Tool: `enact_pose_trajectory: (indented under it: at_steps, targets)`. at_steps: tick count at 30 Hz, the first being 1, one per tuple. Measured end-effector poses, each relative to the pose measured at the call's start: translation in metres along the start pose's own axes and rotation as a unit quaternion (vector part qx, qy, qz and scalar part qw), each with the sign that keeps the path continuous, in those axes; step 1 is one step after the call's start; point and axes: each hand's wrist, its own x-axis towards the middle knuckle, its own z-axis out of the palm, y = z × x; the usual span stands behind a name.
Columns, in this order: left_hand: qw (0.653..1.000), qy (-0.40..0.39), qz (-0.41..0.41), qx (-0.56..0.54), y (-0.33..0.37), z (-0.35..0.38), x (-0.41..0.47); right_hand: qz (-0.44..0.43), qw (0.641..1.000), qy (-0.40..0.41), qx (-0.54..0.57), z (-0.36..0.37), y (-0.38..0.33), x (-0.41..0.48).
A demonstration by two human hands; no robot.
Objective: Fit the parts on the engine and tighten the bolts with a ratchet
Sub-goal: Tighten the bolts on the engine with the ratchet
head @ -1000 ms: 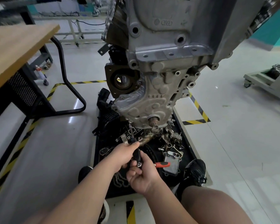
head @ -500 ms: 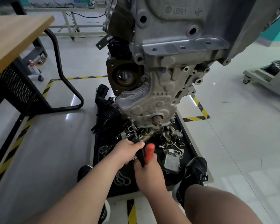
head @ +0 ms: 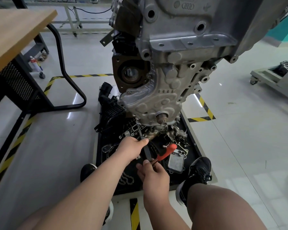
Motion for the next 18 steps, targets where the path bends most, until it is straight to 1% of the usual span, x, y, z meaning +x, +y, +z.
enact_pose_trajectory:
  at_steps: [2,4,8,10,14,18]
  targets:
    - [1.0,0.006,0.007,0.004,0.001,0.0,-0.001,0.029,0.998,-0.01,0.062,0.002,0.0,-0.003]
    - [1.0,0.007,0.015,0.009,0.003,-0.003,-0.002,0.052,0.994,-0.024,0.089,0.003,-0.001,-0.004]
    - [1.0,-0.008,0.007,0.02,0.005,-0.011,-0.004,0.064,0.995,-0.033,0.065,0.003,-0.004,-0.003]
    - [0.999,-0.027,-0.006,0.025,0.005,-0.013,-0.006,0.093,0.992,-0.048,0.072,0.002,-0.007,-0.001]
    - [0.996,-0.08,-0.023,0.01,-0.001,-0.014,-0.011,0.166,0.975,-0.065,0.134,0.001,-0.011,0.003]
    - [0.996,-0.087,-0.022,0.02,-0.006,-0.017,-0.013,0.228,0.953,-0.091,0.178,0.004,-0.009,0.004]
